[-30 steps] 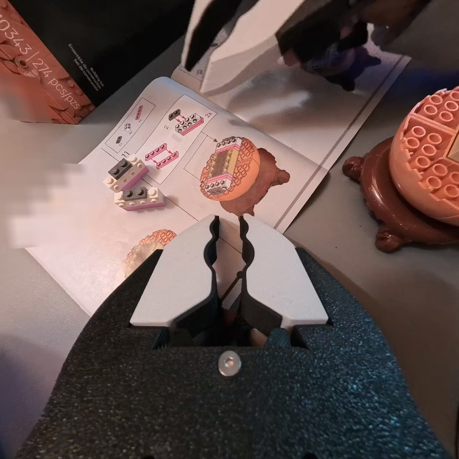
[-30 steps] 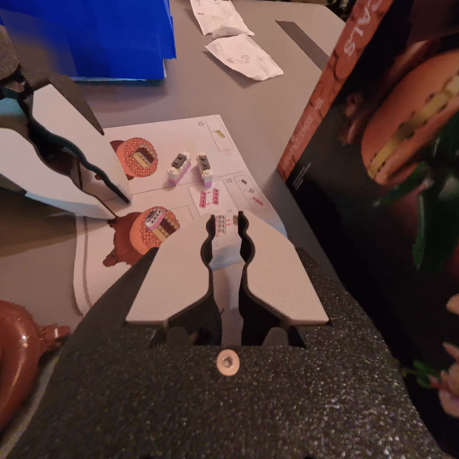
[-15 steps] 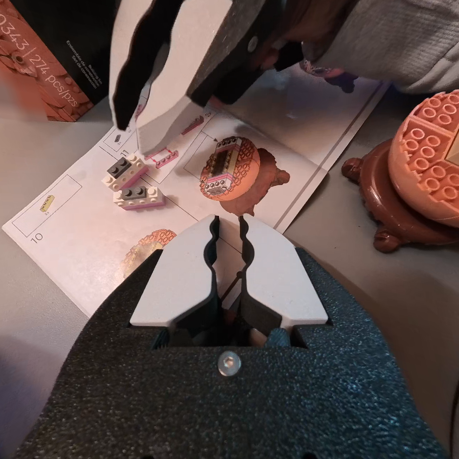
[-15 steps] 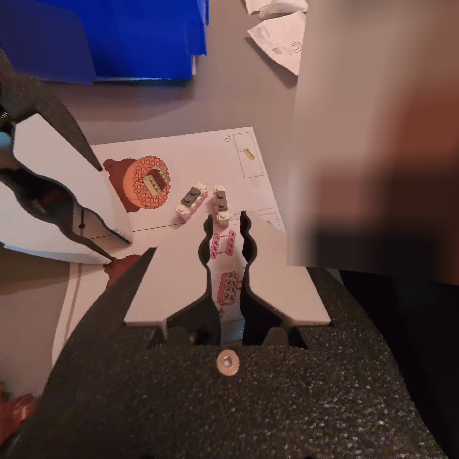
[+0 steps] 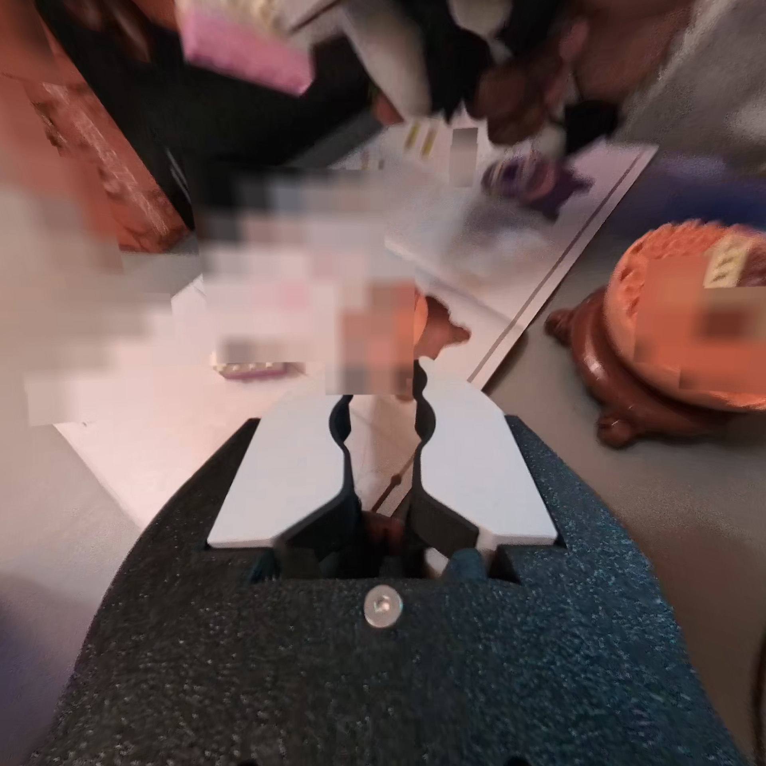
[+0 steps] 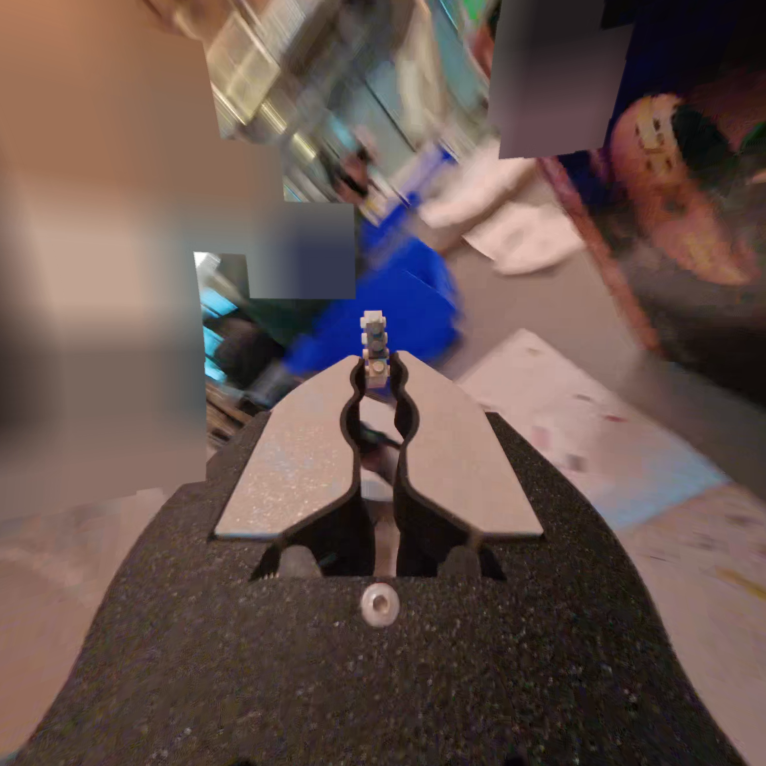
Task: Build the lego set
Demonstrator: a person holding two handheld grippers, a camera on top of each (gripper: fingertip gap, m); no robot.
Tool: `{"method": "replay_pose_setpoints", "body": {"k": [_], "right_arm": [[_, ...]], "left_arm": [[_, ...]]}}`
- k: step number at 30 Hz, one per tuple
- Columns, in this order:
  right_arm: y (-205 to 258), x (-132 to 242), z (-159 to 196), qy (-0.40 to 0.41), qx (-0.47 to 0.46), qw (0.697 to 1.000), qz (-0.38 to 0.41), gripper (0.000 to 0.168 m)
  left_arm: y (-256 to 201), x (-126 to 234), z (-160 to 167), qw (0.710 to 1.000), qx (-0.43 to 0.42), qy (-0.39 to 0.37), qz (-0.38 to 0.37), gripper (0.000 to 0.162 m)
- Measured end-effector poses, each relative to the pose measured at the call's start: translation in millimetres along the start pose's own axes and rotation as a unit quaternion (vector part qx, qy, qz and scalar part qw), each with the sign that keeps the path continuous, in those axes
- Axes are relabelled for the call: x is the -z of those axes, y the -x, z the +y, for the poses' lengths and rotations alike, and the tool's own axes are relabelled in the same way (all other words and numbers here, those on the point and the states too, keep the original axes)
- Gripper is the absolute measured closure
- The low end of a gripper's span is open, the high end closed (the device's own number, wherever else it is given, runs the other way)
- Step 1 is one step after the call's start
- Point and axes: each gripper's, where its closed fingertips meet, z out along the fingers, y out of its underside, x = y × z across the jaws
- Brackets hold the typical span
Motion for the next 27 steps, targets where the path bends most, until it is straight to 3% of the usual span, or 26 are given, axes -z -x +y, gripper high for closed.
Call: {"method": "replay_pose_setpoints", "body": {"k": [2, 4, 7, 9, 14, 16, 19, 22, 27], "right_arm": [[38.8, 27.1, -20.1, -0.114, -0.058, 0.983, -0.134, 0.158], [63.1, 51.0, -23.6, -0.174, -0.029, 0.964, -0.198, 0.158], [80.0, 58.4, -7.6, -0.167, 0.104, 0.966, -0.168, 0.158], [100.8, 60.2, -2.3, -0.168, 0.224, 0.948, -0.153, 0.158], [142.6, 55.4, 9.8, -0.104, 0.541, 0.833, -0.054, 0.157], [152.3, 54.8, 14.2, -0.066, 0.611, 0.788, -0.024, 0.158], [157.3, 56.1, 23.5, -0.012, 0.659, 0.752, -0.001, 0.158], [158.1, 60.3, 31.3, 0.007, 0.657, 0.754, 0.003, 0.158], [144.4, 64.7, 46.6, 0.027, 0.569, 0.822, 0.019, 0.157]], "left_arm": [[-6.3, 9.2, -27.5, 0.996, 0.036, -0.07, 0.031, 0.134], [-12.4, 20.1, -53.9, 0.989, 0.04, -0.129, 0.053, 0.132], [-23.5, 33.3, -87.4, 0.979, 0.005, -0.194, 0.063, 0.129], [-40.1, 38.2, -104.2, 0.971, -0.019, -0.222, 0.088, 0.125], [-87.3, 59.0, -136.0, 0.938, -0.068, -0.298, 0.162, 0.124], [-99.6, 68.7, -143.9, 0.926, -0.097, -0.323, 0.169, 0.125], [-114.9, 80.3, -151.5, 0.912, -0.144, -0.344, 0.17, 0.129], [-126.2, 88.4, -158.3, 0.9, -0.178, -0.362, 0.166, 0.132], [-131.5, 73.9, -151.1, 0.912, -0.183, -0.33, 0.161, 0.145]]}}
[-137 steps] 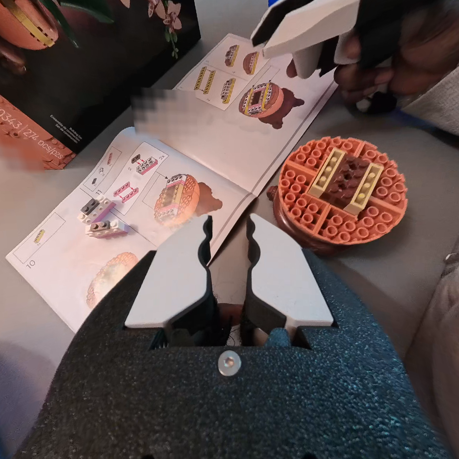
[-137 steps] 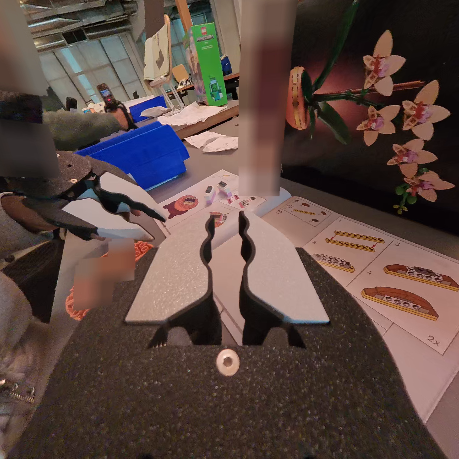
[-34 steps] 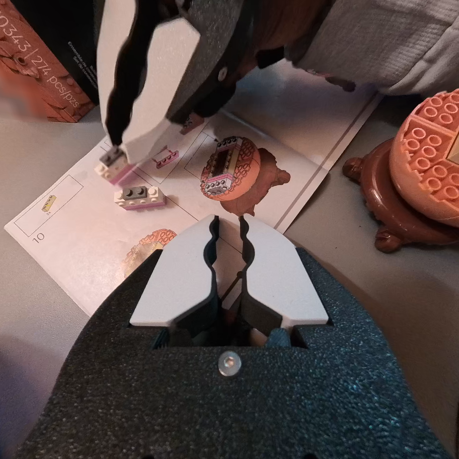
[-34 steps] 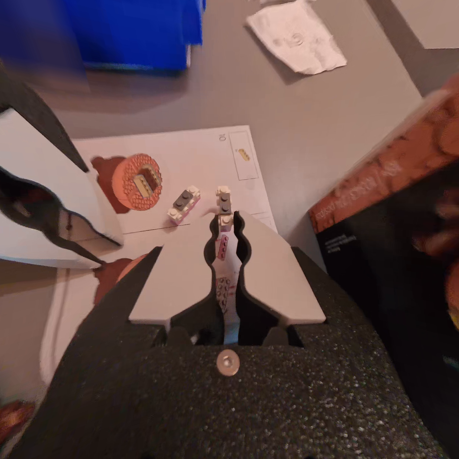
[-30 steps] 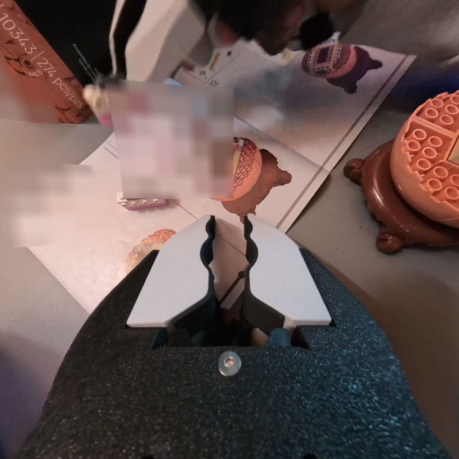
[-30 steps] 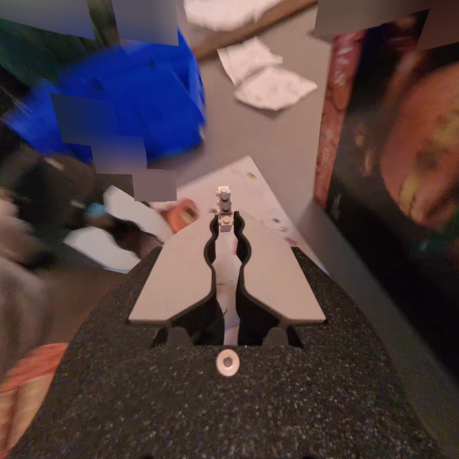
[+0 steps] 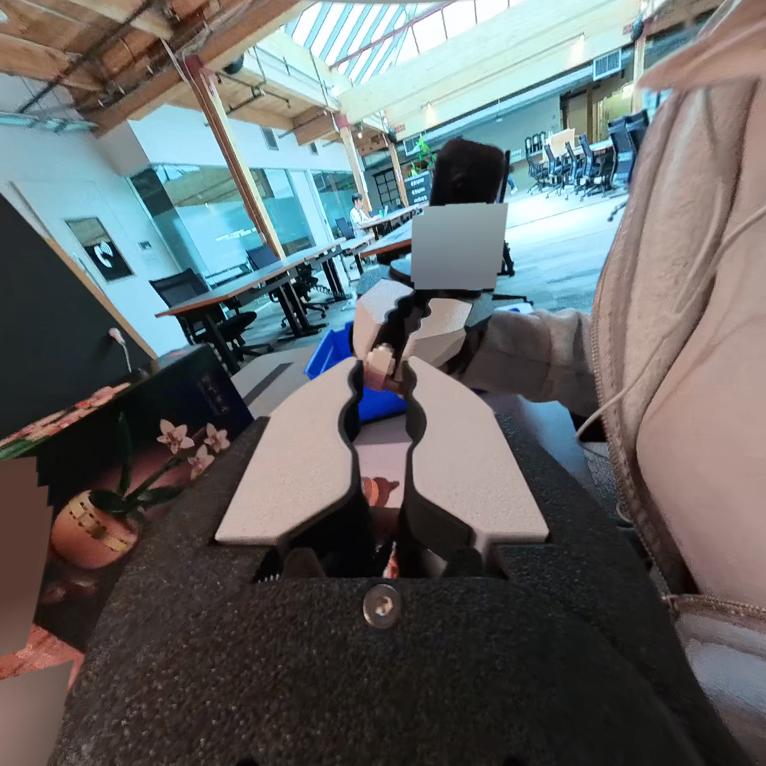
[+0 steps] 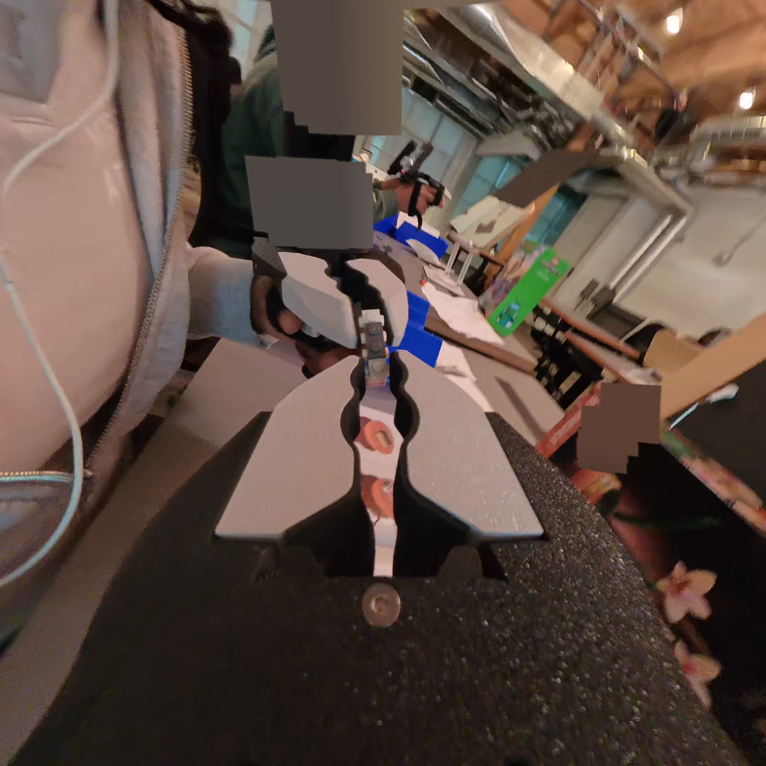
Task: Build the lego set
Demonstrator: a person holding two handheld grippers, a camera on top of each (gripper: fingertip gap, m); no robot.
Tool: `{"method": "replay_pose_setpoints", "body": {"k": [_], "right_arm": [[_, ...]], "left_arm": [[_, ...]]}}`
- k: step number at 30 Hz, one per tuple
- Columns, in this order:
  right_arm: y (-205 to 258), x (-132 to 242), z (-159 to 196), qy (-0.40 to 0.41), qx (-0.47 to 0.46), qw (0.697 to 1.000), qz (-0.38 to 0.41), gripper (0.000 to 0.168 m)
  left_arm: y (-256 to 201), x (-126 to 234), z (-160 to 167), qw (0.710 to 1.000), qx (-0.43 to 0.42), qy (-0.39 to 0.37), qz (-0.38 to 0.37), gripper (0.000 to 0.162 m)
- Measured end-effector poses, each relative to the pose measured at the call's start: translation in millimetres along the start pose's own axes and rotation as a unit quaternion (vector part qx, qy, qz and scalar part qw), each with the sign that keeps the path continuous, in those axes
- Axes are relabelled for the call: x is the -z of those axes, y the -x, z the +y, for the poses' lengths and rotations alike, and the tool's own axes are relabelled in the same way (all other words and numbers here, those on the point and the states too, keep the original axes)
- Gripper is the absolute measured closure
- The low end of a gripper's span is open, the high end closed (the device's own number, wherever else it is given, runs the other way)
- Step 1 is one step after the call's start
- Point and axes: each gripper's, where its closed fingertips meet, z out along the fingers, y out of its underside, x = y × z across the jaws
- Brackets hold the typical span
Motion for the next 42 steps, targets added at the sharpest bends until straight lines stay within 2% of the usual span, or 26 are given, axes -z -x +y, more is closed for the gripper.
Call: {"method": "replay_pose_setpoints", "body": {"k": [4, 5, 6, 7, 10, 13, 17, 20, 24, 30, 32, 33, 35, 38, 42], "right_arm": [[8.9, 2.1, 21.7, 0.037, -0.119, 0.992, 0.001, 0.157], [11.2, 3.5, 27.7, 0.057, -0.12, 0.991, 0.0, 0.15], [11.8, 6.0, 31.6, 0.076, -0.108, 0.991, 0.005, 0.136], [11.3, 9.3, 32.6, 0.091, -0.087, 0.992, 0.011, 0.133], [16.3, 16.1, 26.9, 0.108, -0.024, 0.994, 0.003, 0.132], [28.2, 14.2, 27.9, 0.127, 0.021, 0.991, -0.026, 0.13], [37.7, 11.2, 31.5, 0.148, 0.095, 0.983, -0.06, 0.127], [49.5, 9.8, 34.7, 0.161, 0.107, 0.975, -0.106, 0.126], [51.2, 8.3, 46.0, 0.203, 0.155, 0.96, -0.114, 0.127], [47.9, 7.9, 49.5, 0.195, 0.145, 0.967, -0.079, 0.134], [43.7, 10.2, 51.6, 0.186, 0.101, 0.976, -0.055, 0.135], [39.1, 13.3, 56.0, 0.185, 0.066, 0.98, -0.035, 0.135], [36.5, 20.6, 69.0, 0.181, -0.015, 0.983, -0.007, 0.135], [46.3, 28.4, 84.6, 0.154, -0.109, 0.982, -0.005, 0.135], [47.7, 32.3, 87.2, 0.12, -0.167, 0.979, -0.018, 0.135]], "left_arm": [[-3.2, -0.7, 20.1, 0.996, 0.073, 0.044, 0.017, 0.151], [-3.3, -0.2, 26.5, 0.992, 0.104, 0.06, 0.026, 0.151], [-2.5, 1.1, 32.7, 0.987, 0.134, 0.075, 0.036, 0.151], [0.0, 3.2, 39.3, 0.98, 0.17, 0.093, 0.044, 0.151], [-4.4, 8.9, 53.7, 0.93, 0.317, 0.15, 0.111, 0.151], [-18.3, 7.7, 57.2, 0.86, 0.437, 0.187, 0.187, 0.152], [-36.8, 2.9, 61.5, 0.809, 0.474, 0.243, 0.251, 0.152], [-42.6, -0.6, 60.8, 0.788, 0.481, 0.263, 0.281, 0.152], [-48.6, -3.6, 56.1, 0.768, 0.494, 0.266, 0.31, 0.152], [-47.0, -5.0, 57.8, 0.776, 0.487, 0.263, 0.303, 0.151], [-43.6, -1.5, 58.5, 0.794, 0.459, 0.265, 0.298, 0.149], [-40.4, 2.0, 58.8, 0.807, 0.441, 0.265, 0.291, 0.14], [-31.0, 10.6, 59.8, 0.844, 0.397, 0.256, 0.256, 0.133], [-22.0, 27.7, 71.6, 0.891, 0.323, 0.258, 0.187, 0.132], [-26.0, 42.3, 99.6, 0.919, 0.232, 0.301, 0.108, 0.124]]}}
